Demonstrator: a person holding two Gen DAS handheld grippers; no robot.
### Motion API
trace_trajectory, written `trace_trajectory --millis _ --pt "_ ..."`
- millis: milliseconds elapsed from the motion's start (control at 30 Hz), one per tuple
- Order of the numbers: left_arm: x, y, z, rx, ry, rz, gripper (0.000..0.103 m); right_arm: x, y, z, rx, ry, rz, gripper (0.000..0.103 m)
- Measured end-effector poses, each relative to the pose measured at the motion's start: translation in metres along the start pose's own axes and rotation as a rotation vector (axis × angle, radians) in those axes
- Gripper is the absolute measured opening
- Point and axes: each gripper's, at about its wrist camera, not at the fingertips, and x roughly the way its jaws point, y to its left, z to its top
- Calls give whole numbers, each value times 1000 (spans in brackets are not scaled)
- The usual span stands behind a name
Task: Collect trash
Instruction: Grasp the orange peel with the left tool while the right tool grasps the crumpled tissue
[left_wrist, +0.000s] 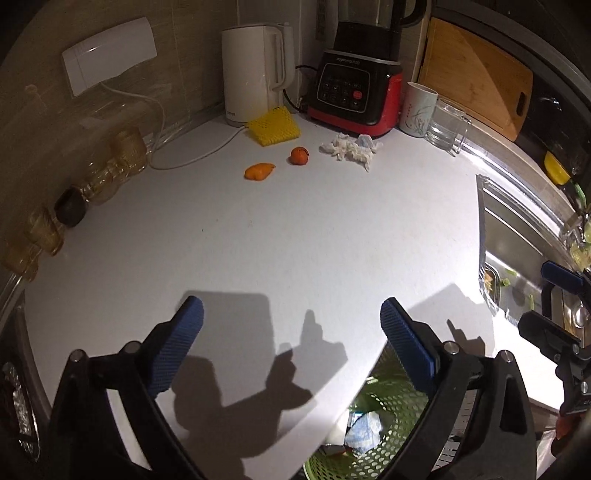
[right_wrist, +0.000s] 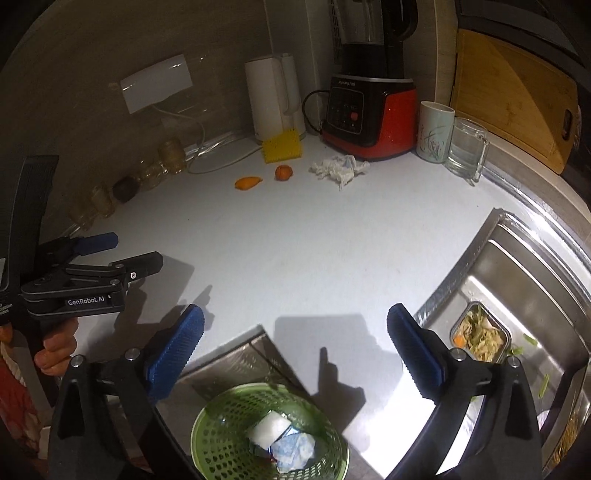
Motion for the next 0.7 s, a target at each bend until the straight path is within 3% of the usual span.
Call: trace_trajectory --millis 333,700 --pt "113 36 84 -49 24 -10 92 113 -29 99 45 -11 -17 100" --pt "209 56 142 -76 50 -3 87 260 -79 172 95 97 -99 100"
